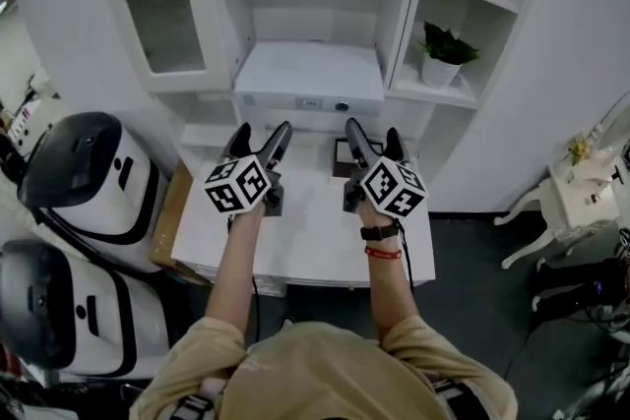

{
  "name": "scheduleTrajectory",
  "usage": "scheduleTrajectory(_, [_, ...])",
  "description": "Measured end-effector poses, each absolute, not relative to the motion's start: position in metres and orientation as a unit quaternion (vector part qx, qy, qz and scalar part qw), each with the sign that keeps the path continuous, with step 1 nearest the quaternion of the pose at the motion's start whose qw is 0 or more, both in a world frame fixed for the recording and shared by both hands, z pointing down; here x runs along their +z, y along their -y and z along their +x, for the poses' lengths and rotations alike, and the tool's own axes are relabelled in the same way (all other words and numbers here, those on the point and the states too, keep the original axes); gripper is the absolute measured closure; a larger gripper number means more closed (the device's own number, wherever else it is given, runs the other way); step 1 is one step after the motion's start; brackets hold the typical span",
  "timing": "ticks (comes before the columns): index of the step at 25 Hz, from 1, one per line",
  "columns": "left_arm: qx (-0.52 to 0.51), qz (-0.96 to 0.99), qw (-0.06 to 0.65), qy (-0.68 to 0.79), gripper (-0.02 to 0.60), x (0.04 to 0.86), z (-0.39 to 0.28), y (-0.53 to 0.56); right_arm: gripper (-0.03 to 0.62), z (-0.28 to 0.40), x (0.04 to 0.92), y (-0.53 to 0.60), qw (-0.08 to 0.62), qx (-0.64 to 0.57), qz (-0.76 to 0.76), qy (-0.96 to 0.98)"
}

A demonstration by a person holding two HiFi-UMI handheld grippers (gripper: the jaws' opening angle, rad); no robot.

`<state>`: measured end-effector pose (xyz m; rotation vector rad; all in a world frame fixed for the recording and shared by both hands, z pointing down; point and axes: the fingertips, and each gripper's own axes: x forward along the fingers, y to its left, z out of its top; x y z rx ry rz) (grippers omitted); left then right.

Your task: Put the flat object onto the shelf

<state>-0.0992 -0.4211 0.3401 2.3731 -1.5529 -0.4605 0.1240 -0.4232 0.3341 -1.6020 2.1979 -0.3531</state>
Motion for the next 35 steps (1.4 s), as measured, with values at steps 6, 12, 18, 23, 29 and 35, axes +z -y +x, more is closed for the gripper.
scheduleTrajectory(6, [-0.123, 0.816, 0.083, 0.558, 0.135, 0.341, -0.097, 0.411, 0.117, 0.112, 0.337, 0.413, 0.160, -0.093, -0.577, -0.796])
scheduleTrajectory(12, [-0.088, 0.814, 0.036, 0.573, 0.138, 0.343, -0.095, 0.409, 0.117, 0.103, 0.340, 0.410, 0.138, -0.071, -0.579, -0.800])
scheduleTrajectory(18, [-0.086, 0.819, 0.028, 0.567, 0.169, 0.346, -0.089, 0.412, 0.153, 0.096, 0.339, 0.411, 0.117, -0.044, -0.584, -0.802])
scheduleTrajectory(23, [-0.074, 0.814, 0.014, 0.576, 0.222, 0.344, -0.092, 0.418, 0.220, 0.088, 0.336, 0.414, 0.109, -0.030, -0.584, -0.804])
scheduleTrajectory(29, [-0.064, 0.817, 0.008, 0.574, 0.230, 0.342, -0.092, 0.430, 0.247, 0.080, 0.332, 0.425, 0.105, -0.023, -0.580, -0.807])
scheduleTrajectory(35, [-0.066, 0.819, 0.010, 0.570, 0.241, 0.339, -0.092, 0.444, 0.256, 0.075, 0.330, 0.436, 0.104, -0.024, -0.580, -0.808])
